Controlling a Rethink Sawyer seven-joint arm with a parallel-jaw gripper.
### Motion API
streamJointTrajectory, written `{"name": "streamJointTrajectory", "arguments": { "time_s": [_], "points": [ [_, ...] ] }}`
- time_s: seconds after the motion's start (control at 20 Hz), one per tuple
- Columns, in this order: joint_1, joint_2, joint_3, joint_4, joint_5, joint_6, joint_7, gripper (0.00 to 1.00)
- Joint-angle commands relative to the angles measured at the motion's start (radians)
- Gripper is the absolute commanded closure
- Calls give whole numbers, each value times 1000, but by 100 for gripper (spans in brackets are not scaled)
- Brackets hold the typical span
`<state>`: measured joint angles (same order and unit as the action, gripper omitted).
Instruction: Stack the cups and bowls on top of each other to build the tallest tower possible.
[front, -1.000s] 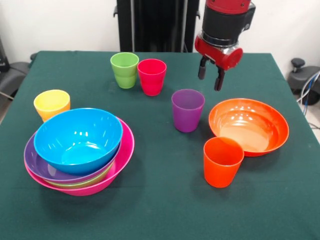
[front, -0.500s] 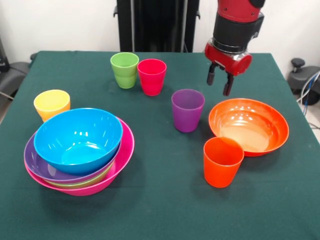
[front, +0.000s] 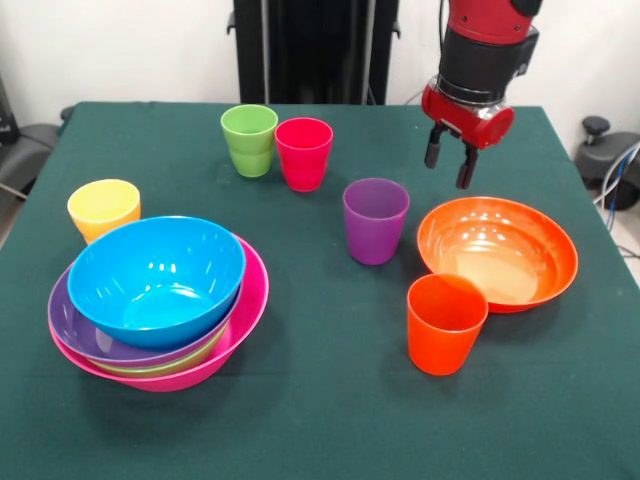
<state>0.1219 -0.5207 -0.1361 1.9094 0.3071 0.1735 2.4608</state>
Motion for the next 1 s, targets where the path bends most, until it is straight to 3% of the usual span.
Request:
{"name": "streamJointTrajectory", "arguments": {
  "time_s": [0.05,0.4,0.7,1.0],
  "points": [
    [-4,-3,56,35,60,-29,198,0],
    [18,-46,33,18,85,46,186,0],
    [30,0,28,-38,109,37,183,0],
    [64,9,-12,-99,135,102,178,0]
  ]
}}
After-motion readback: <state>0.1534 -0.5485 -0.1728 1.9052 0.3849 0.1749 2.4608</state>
